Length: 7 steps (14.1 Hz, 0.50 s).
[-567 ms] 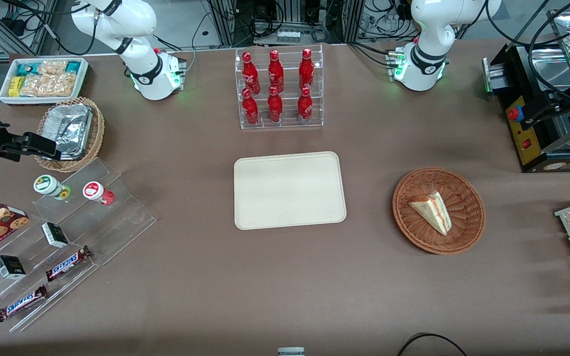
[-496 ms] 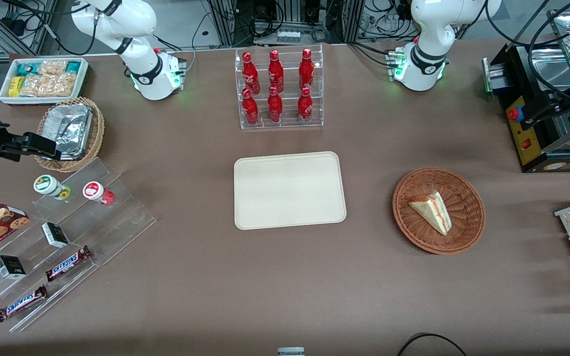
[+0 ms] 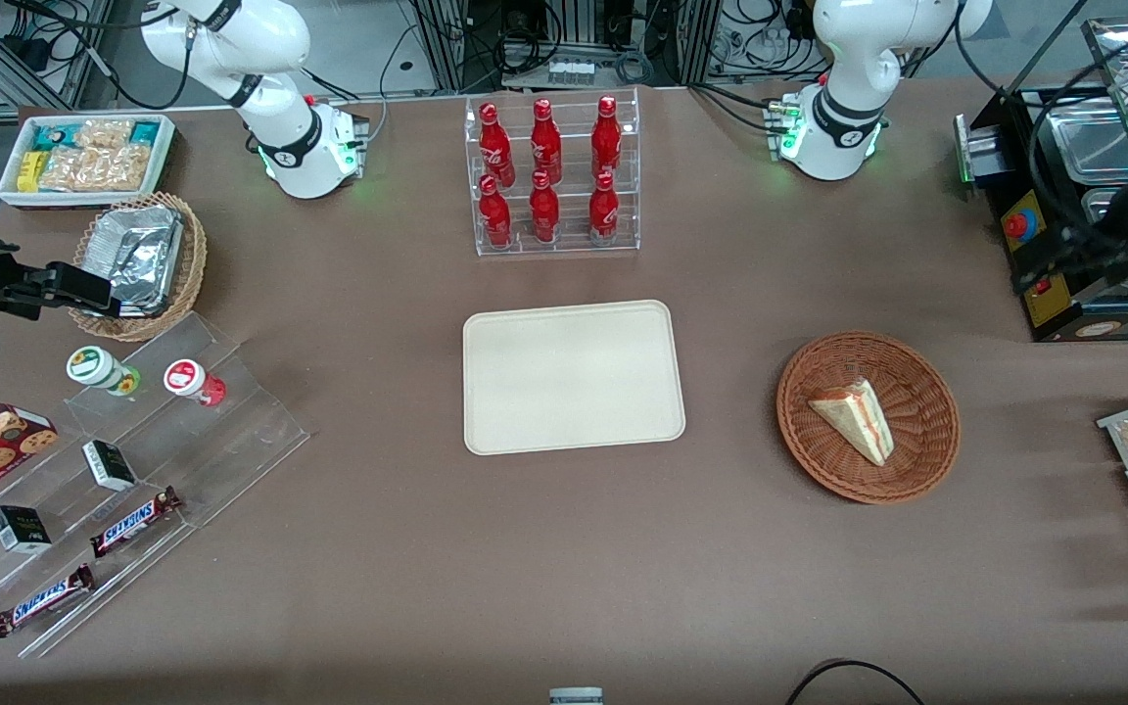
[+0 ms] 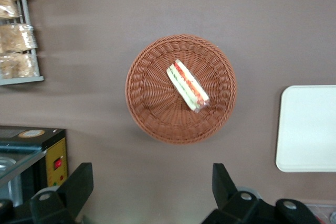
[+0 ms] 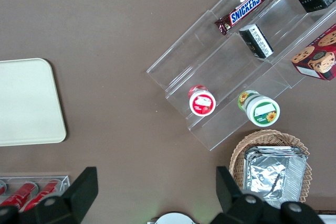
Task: Place sandwich from basket to tray
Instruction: 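Move the left gripper toward the wicker basket holding the sandwich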
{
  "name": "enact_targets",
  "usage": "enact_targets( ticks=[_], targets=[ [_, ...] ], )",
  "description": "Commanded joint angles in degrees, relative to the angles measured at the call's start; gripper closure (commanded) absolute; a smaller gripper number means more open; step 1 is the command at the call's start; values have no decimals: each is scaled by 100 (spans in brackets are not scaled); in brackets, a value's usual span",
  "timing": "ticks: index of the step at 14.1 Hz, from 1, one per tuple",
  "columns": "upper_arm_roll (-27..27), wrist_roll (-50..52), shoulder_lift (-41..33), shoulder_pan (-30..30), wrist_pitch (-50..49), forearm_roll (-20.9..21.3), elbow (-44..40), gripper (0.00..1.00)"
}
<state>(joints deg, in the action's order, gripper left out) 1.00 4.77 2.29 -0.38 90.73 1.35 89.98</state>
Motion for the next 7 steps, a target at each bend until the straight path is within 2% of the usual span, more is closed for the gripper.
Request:
enact_targets(
  ticks=[1, 4, 7],
  targets=[
    [-30, 391, 551, -93, 408, -56, -33, 0],
    [5, 1225, 764, -295, 1224, -56, 492, 0],
    [-4, 2691, 851, -568, 2269, -21, 1318, 0]
  ],
)
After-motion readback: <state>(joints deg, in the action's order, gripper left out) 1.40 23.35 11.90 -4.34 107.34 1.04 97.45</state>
